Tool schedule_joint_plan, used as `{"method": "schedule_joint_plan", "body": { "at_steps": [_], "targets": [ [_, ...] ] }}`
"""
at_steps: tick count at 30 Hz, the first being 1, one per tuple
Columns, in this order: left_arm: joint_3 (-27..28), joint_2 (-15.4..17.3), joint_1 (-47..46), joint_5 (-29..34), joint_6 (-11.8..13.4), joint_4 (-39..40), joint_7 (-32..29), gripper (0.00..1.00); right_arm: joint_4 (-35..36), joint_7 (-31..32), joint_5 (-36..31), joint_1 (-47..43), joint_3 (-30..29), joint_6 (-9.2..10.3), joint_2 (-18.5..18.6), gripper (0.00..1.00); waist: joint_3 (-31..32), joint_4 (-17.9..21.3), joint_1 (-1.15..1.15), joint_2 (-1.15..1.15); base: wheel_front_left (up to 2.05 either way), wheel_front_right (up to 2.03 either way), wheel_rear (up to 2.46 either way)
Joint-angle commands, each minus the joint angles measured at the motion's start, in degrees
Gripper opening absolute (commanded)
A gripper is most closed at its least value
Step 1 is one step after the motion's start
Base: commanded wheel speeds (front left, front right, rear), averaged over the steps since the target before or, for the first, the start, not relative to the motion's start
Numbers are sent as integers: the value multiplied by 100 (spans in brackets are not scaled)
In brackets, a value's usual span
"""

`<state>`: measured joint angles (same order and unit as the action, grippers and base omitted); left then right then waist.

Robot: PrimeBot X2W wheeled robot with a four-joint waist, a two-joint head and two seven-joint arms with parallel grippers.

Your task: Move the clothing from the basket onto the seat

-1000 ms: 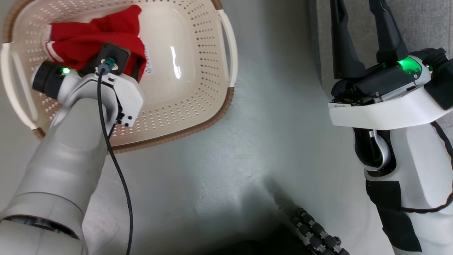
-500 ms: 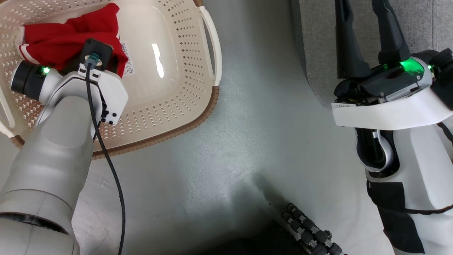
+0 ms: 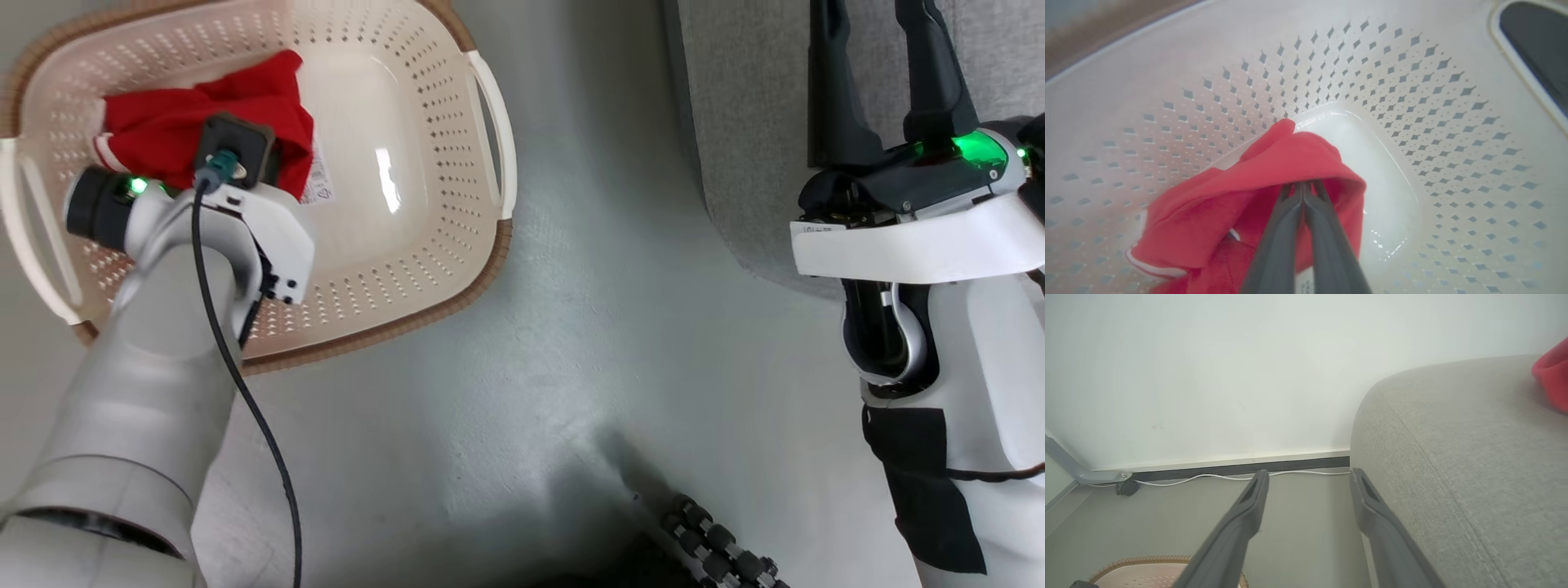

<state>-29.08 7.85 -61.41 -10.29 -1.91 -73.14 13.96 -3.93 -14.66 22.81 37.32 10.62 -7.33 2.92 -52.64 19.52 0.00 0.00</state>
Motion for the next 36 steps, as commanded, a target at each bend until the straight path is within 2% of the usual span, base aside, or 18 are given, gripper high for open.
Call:
{"method": "schedule_joint_plan", "body": {
  "at_steps": [1, 4, 12, 20, 36],
  "targets": [
    [133, -4, 334, -117, -75, 146, 80, 0, 34, -34, -145, -225, -22, -16, -4, 100, 347, -187, 0, 0, 0, 0, 0],
    [152, -85, 491, -174, -108, 268, 96, 0, -49, -34, -240, -285, -81, -16, -4, 100, 547, -283, 0, 0, 0, 0, 0],
    [346, -273, 1357, -348, -140, 1428, 102, 0, -369, -34, -675, -527, -277, -16, -4, 100, 1399, -687, 0, 0, 0, 0, 0],
    [557, -424, 2243, -453, -202, 2244, 103, 0, -686, -34, -1001, -955, -431, -16, -4, 100, 2383, -1041, 0, 0, 0, 0, 0],
    [1015, -493, 3607, -406, -265, 3895, 104, 0, -1119, -34, -1254, -2050, -797, -16, -4, 100, 4103, -1720, 0, 0, 0, 0, 0]
  ]
}}
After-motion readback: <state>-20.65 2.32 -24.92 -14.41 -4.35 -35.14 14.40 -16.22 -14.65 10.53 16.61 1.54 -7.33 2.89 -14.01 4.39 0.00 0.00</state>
